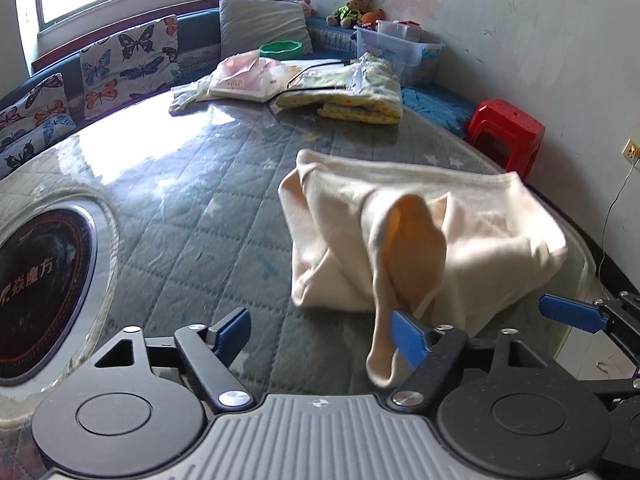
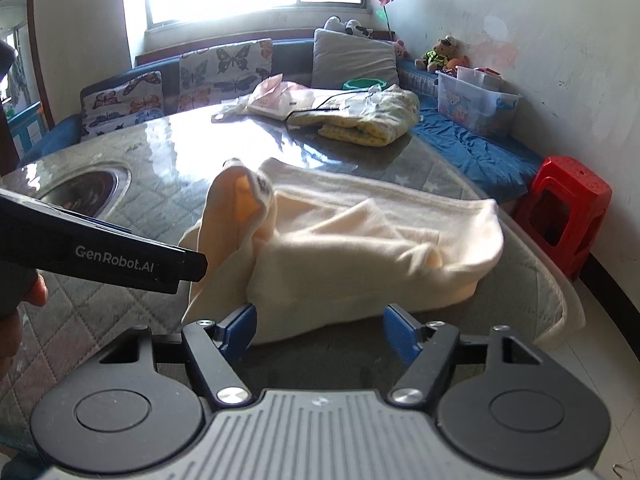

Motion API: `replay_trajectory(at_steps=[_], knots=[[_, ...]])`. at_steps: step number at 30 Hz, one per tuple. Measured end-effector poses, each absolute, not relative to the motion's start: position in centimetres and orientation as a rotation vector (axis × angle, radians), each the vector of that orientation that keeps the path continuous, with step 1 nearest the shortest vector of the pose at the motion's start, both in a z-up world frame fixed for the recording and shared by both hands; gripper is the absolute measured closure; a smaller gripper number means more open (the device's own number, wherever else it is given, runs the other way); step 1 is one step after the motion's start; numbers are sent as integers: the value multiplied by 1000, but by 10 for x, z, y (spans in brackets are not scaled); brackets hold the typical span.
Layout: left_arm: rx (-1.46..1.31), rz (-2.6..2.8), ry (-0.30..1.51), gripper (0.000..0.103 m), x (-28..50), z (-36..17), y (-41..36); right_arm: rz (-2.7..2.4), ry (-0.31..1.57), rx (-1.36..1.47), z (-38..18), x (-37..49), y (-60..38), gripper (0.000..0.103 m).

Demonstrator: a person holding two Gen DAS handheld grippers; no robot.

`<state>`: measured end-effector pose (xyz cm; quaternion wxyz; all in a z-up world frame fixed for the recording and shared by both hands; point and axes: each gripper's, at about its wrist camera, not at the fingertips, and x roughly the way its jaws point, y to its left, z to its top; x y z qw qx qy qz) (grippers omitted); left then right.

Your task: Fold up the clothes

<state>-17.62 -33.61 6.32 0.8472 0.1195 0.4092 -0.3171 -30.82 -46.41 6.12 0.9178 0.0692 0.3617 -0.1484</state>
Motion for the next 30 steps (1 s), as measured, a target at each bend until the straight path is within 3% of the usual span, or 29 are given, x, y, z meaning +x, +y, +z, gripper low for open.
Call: replay_trajectory(at_steps=[8, 16, 18, 23, 26, 27, 30], knots=[[223, -695, 846, 46, -155, 67, -355, -327, 701, 154, 74, -291, -489, 39], [208, -737, 867, 87, -141, 54, -362, -342, 730, 152, 65, -259, -515, 39], [206, -743, 863, 90, -141, 53, -361, -341, 754, 163, 57, -253, -520, 39], [196, -759, 859, 88, -140, 57, -359, -336, 795, 172, 41, -249, -523, 40], [197, -752, 859, 73, -139, 57, -361, -350, 788, 181, 39, -251, -525, 41], [198, -750, 855, 64, -139, 57, -361, -357, 787, 186, 38, -251, -527, 41], [205, -759, 853, 63, -137, 55, -364, -364, 793, 193, 34, -251, -528, 42]])
